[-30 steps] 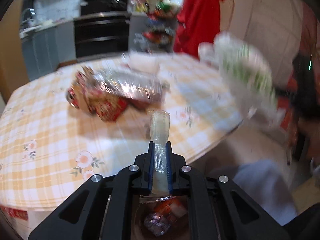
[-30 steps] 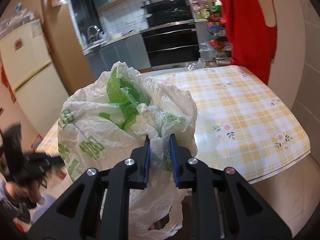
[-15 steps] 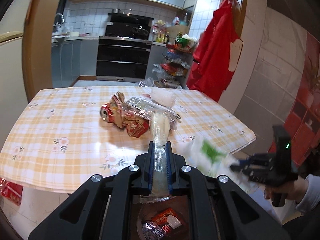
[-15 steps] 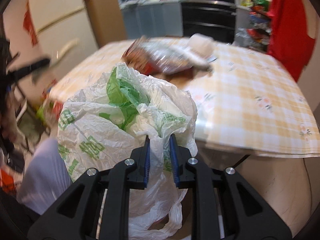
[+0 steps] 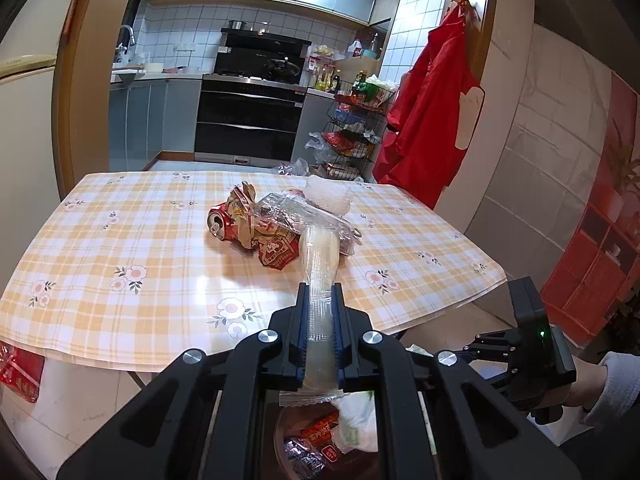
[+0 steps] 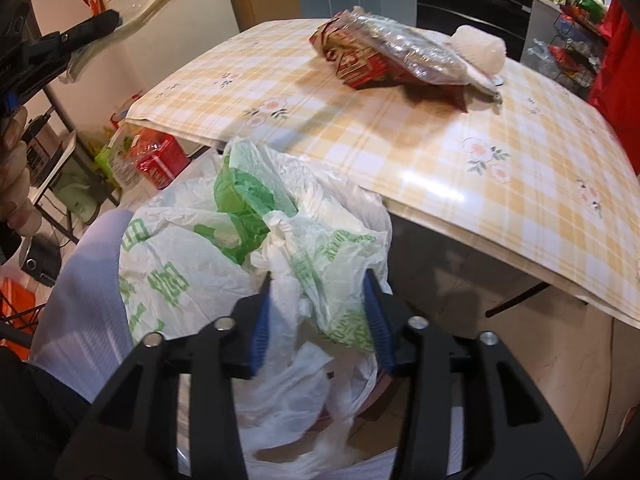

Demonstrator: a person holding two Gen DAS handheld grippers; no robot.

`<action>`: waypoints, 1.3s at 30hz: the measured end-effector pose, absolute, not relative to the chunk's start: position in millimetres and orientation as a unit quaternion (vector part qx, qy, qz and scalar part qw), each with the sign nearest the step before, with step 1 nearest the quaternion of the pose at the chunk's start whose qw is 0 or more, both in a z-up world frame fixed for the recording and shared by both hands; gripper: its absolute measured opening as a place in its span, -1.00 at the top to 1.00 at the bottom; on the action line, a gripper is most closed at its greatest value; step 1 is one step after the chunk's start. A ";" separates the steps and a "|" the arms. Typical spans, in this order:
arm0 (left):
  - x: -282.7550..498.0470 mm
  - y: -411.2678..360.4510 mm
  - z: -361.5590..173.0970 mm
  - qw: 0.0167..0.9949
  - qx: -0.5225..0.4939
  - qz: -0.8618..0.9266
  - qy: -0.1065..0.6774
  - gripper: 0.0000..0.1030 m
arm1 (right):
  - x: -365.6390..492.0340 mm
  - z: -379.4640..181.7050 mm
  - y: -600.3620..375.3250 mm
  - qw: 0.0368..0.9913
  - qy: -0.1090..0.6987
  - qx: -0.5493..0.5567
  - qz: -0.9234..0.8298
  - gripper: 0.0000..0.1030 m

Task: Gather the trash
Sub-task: 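Drop the bag into the bin with the right gripper while the left drops the strip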

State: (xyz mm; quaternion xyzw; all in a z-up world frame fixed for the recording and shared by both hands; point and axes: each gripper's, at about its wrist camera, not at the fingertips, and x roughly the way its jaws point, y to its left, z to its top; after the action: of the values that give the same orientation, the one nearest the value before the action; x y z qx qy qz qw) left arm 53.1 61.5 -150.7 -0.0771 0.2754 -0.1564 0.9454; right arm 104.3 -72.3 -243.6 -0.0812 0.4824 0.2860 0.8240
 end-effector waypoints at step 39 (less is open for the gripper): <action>60.9 12.6 -184.8 0.924 -0.041 -0.188 0.332 -0.74 | 131.6 -175.9 -210.3 0.944 0.324 0.049 0.036 -0.89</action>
State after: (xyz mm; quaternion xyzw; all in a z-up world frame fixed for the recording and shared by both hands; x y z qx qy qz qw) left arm 60.9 12.6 -184.8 -0.0412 0.3315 -0.1883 0.9236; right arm 131.6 -210.3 -175.9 0.0488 0.3238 0.0360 0.9442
